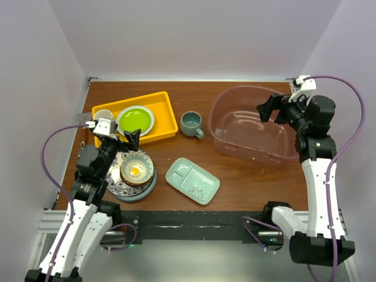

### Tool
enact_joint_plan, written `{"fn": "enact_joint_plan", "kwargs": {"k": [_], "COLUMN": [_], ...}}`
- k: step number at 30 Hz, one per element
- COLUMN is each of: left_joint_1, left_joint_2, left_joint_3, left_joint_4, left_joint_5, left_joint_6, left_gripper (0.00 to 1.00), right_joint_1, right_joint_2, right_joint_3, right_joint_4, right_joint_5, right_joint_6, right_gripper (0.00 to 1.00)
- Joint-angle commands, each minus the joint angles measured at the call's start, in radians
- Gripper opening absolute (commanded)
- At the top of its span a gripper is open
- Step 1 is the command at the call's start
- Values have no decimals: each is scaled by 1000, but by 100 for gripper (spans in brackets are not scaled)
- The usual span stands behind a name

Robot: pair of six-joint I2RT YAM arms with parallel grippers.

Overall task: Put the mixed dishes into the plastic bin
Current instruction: Pick up the plate at the center of the board.

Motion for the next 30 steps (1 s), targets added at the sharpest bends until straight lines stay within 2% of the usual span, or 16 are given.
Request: {"fn": "enact_joint_plan", "kwargs": {"k": [1,4,5,9,11,12,16,19,24,30], "left_joint_1": [5,5,5,5,5,5,6,6,6,13], "left_joint_2": [-5,-4,-4,-2,-4,-4,12,22,29,47], "left_joint_3": [7,8,8,8,10,8,12,16,18,22], "left_joint_4": [44,44,44,43,41,41,38,30,29,26], "left_joint_5": [12,10,12,7,4,-1,-5,-4,-19,-16], "left_joint_6": [0,0,1,3,4,6,7,14,21,27], "left_gripper": [100,100,100,100,100,100,100,100,100,100], "right_joint_1": [-2,-1,1,50,97,186,336,488,732,889], "right_joint_2": [19,41,44,49,47,49,105,164,262,345], "right_joint_3": [62,79,77,53,51,65,123,149,155,110], "right_joint_4": [-15,-40,-46,-72,-107,-135,-346,-442,-480,-417], "right_joint_5": [-66,-204,-308,-558,-527,-478,-494,-449,-300,-187], "right_joint_6": [20,-74,-85,-239,-311,-360,-629,-743,-817,-794], "right_gripper": [98,98,98,98,98,98,98,98,98,98]}}
